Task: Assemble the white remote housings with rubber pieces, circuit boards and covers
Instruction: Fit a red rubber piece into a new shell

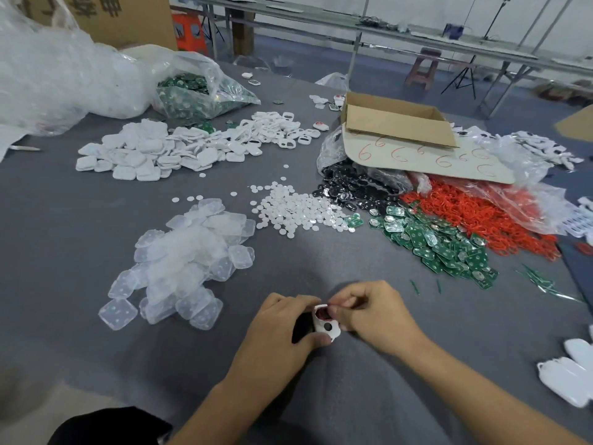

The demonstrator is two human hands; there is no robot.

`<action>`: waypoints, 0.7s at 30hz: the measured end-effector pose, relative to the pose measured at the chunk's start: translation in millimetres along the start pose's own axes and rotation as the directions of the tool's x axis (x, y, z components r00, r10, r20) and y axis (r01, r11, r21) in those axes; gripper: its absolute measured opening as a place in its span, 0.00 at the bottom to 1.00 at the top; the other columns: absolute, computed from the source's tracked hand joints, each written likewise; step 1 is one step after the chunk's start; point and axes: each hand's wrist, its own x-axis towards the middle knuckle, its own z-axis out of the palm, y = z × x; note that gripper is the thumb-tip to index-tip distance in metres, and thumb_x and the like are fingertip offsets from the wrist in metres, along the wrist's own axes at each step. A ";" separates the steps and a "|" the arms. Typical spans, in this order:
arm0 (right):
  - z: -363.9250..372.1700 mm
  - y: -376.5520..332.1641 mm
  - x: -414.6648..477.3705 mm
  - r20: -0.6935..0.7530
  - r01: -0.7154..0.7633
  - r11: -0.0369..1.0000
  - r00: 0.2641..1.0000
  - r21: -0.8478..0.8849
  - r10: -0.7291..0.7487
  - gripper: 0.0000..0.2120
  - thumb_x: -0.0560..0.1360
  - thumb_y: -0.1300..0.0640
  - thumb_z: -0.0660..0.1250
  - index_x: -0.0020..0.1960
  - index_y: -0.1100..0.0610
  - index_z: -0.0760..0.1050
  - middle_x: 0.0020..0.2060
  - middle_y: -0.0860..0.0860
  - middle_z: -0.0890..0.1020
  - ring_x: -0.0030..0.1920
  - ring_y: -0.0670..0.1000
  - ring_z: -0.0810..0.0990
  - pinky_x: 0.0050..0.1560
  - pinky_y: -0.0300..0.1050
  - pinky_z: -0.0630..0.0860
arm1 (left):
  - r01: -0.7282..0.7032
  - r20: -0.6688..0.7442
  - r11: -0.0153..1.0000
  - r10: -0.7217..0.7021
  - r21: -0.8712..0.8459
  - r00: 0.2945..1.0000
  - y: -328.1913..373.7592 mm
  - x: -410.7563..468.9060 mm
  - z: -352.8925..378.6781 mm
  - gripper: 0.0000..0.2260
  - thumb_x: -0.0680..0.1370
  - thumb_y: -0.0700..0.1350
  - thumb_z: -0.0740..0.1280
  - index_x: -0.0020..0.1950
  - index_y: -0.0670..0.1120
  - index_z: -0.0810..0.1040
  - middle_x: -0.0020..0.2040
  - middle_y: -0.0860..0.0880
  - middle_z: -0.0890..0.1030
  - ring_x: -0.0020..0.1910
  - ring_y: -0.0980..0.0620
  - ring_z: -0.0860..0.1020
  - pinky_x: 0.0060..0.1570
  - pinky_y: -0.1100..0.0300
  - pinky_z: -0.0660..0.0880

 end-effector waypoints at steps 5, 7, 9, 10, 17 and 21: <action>10.6 4.9 2.3 -0.057 -0.034 0.996 0.998 0.083 0.039 0.05 0.71 0.58 0.77 0.38 0.49 0.85 0.31 0.50 0.85 0.30 0.45 0.80 0.36 0.43 0.76 | 0.011 -0.010 1.000 -0.011 -0.012 1.000 -0.7 -0.8 0.1 0.19 0.70 0.59 0.75 0.59 0.63 0.77 0.53 0.68 0.77 0.59 0.61 0.72 0.55 0.74 0.65; 13.1 5.9 2.4 -0.064 -0.061 0.986 0.995 0.156 0.071 0.05 0.70 0.58 0.78 0.38 0.50 0.86 0.31 0.51 0.84 0.29 0.45 0.78 0.36 0.43 0.75 | 0.022 -0.012 1.000 -0.022 -0.021 1.000 0.1 -0.4 -0.2 0.19 0.69 0.59 0.75 0.58 0.64 0.76 0.54 0.68 0.76 0.60 0.62 0.72 0.55 0.75 0.65; 15.3 7.0 1.5 -0.072 -0.059 0.984 0.995 0.168 0.071 0.04 0.70 0.58 0.78 0.38 0.50 0.86 0.30 0.51 0.84 0.29 0.45 0.77 0.35 0.42 0.74 | 0.018 -0.014 1.000 -0.018 -0.016 1.000 0.5 -0.3 -0.5 0.19 0.69 0.59 0.75 0.58 0.64 0.76 0.56 0.69 0.74 0.59 0.63 0.72 0.55 0.75 0.66; 16.2 7.5 1.1 -0.074 -0.054 0.984 0.995 0.172 0.068 0.05 0.70 0.58 0.78 0.38 0.50 0.86 0.29 0.51 0.84 0.29 0.45 0.77 0.34 0.42 0.74 | 0.018 -0.016 1.000 -0.019 -0.017 1.000 0.5 -0.3 -0.6 0.19 0.69 0.58 0.76 0.58 0.64 0.76 0.56 0.69 0.74 0.59 0.64 0.72 0.55 0.74 0.66; 15.7 6.8 3.4 -0.083 -0.050 0.984 0.994 0.174 0.065 0.05 0.70 0.59 0.78 0.38 0.50 0.85 0.30 0.52 0.84 0.29 0.46 0.80 0.36 0.42 0.76 | 0.055 -0.004 0.998 -0.055 -0.043 0.998 3.3 -0.1 -3.1 0.20 0.68 0.56 0.78 0.59 0.63 0.77 0.53 0.67 0.75 0.59 0.63 0.73 0.56 0.71 0.69; 13.2 4.2 4.7 -0.079 0.050 0.998 0.996 0.041 -0.046 0.07 0.69 0.57 0.78 0.37 0.46 0.86 0.31 0.45 0.85 0.32 0.42 0.82 0.36 0.37 0.76 | 0.040 -0.007 0.999 -0.040 -0.036 0.999 4.4 0.2 -4.6 0.19 0.69 0.56 0.78 0.58 0.60 0.79 0.58 0.72 0.71 0.57 0.62 0.72 0.56 0.72 0.68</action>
